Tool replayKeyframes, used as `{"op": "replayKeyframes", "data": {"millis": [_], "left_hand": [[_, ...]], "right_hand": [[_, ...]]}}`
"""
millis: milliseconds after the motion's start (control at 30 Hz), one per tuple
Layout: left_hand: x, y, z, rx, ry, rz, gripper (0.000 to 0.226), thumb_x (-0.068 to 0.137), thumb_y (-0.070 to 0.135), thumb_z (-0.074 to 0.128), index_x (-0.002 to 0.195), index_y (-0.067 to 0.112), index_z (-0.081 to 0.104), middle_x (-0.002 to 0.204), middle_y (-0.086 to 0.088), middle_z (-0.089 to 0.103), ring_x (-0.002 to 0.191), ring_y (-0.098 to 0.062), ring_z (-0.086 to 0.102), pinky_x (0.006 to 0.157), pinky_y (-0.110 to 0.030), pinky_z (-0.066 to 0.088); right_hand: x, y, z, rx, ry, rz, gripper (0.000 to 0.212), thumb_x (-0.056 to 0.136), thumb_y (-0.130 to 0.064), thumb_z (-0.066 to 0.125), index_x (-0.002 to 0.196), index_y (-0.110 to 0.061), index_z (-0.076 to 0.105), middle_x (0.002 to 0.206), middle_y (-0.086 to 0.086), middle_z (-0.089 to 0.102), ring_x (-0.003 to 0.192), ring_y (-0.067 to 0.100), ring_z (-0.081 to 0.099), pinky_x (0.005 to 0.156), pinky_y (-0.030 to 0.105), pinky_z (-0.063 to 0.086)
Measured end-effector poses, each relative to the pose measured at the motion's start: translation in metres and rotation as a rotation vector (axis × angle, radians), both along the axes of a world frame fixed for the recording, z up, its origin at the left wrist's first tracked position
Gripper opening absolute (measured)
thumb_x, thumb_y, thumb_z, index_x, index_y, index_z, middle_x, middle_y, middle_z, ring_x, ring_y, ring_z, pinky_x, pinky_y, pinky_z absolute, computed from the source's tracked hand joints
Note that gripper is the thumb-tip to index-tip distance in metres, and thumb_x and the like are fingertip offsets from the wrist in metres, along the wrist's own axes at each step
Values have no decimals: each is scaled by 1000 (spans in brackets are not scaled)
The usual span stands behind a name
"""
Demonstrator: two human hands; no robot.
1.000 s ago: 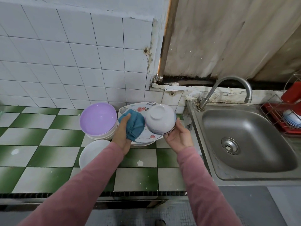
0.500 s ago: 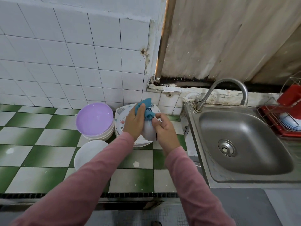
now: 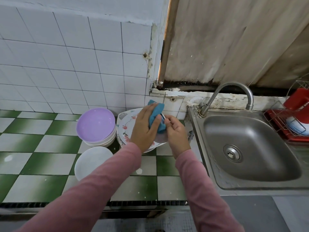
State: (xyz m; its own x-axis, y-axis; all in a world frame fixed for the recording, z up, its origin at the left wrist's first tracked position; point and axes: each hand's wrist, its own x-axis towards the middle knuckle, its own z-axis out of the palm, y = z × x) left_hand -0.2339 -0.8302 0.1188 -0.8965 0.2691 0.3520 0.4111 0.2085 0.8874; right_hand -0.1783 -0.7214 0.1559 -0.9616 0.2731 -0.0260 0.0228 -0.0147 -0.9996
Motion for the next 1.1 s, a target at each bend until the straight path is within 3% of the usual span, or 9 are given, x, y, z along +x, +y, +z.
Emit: {"op": "replayKeyframes", "data": {"millis": [167,267,433,533,700,767,867,1000,1100], "left_hand": [[-18,-2,10,170,-497,19,27,97,50,47,108,29,60,107,-3,65,99,-20,61,82,-30,51],[-27,-8,2,301,-789,44,44,80,64,53,106,31,66,109,-6,70,106,-31,63,89,-48,51],[-12,1,-1,424,-715,216,42,100,54,36,125,29,58,125,-5,61,113,-25,55,98,-41,44],[7,2,-5,314,-460,179,47,104,42,35,146,20,39,129,0,51,118,-16,49,92,-7,41],[14,-8,-31,20,-9,-2,53,99,48,34,149,33,22,155,8,29,145,-13,26,120,-27,22],[12,-9,-33,-155,108,-46,55,99,48,31,150,33,19,156,15,21,149,-11,14,122,-25,10],[2,-17,-22,-247,154,-97,56,98,49,34,150,29,29,155,7,31,145,-8,22,121,-31,16],[-16,-20,-5,-344,97,-107,50,98,51,36,140,24,47,137,2,52,125,-11,45,111,-32,33],[-28,-23,4,-199,-294,-65,45,97,60,36,114,27,60,111,0,64,107,-22,58,101,-44,44]], "right_hand": [[-5,9,7,202,-19,105,22,106,-12,44,97,-13,64,92,6,65,85,18,59,76,31,50],[-9,14,6,-132,-79,-27,25,106,-19,46,95,-13,69,92,5,70,87,22,63,78,37,53],[-16,-5,-14,-888,-133,-265,33,108,-23,36,121,-2,58,111,15,67,98,28,62,103,55,42],[-16,-10,-8,-1063,-125,-267,33,108,-31,36,103,-11,62,88,6,75,91,25,61,118,60,16],[-20,-16,-8,-983,-95,-260,28,107,-29,40,119,-9,57,107,15,68,96,31,64,91,53,51],[-20,-19,-11,-901,-116,-251,20,106,-27,43,115,-14,55,109,17,67,101,33,64,95,55,52],[-16,-21,-15,-758,-155,-210,16,107,-25,43,102,-16,55,105,11,67,95,26,65,86,46,56],[-11,-20,-23,-570,-200,-120,17,106,-25,46,97,-15,58,103,10,65,91,22,62,74,37,56],[-9,-16,-23,-402,-159,-47,22,105,-19,47,90,-13,62,98,10,68,87,24,63,72,36,55]]}}
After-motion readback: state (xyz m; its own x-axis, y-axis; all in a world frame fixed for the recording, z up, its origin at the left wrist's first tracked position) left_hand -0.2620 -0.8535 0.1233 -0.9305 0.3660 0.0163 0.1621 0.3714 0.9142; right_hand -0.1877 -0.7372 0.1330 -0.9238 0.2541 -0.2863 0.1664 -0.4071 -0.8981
